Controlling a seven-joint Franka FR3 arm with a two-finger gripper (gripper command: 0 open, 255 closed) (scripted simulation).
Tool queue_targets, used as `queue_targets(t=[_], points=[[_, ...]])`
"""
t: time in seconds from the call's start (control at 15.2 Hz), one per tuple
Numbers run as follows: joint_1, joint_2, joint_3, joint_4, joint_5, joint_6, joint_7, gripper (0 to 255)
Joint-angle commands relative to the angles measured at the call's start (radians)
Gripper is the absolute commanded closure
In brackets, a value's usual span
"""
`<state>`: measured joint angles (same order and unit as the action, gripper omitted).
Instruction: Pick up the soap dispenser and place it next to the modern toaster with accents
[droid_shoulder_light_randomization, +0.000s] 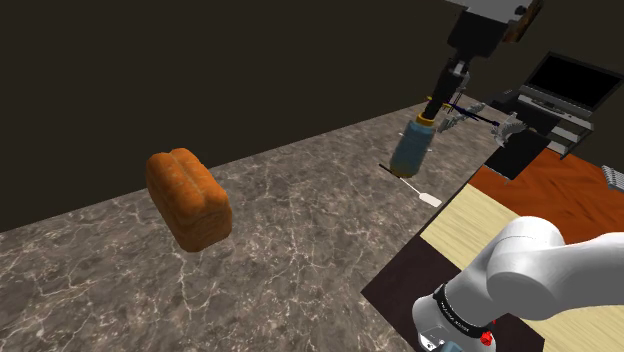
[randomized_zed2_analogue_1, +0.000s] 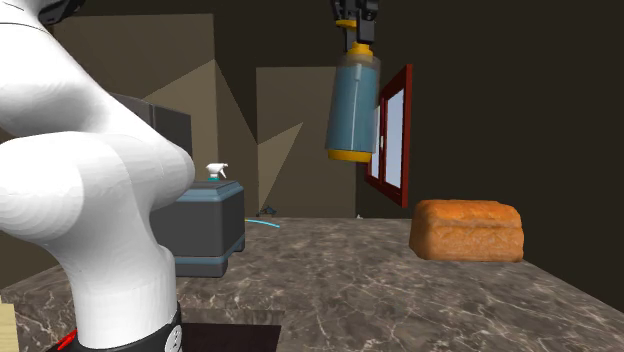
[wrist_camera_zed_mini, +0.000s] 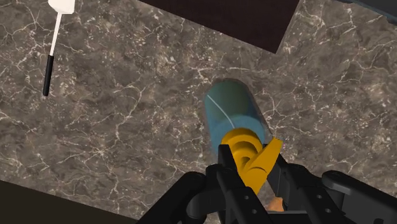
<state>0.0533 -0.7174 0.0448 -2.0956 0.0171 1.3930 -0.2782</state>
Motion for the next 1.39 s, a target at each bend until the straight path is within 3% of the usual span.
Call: queue_targets(t=[0.0,0.66,1.32], points=[[0.008,-0.074,0.02,-0.043,0.017,-0.031,0.025,255],[0.052,-0.361,0.128,-0.141,0.132,-0.212,0.156,255],[0.084,-0.576,0.248,-0.116,0.309,-0.424,0.322,255]])
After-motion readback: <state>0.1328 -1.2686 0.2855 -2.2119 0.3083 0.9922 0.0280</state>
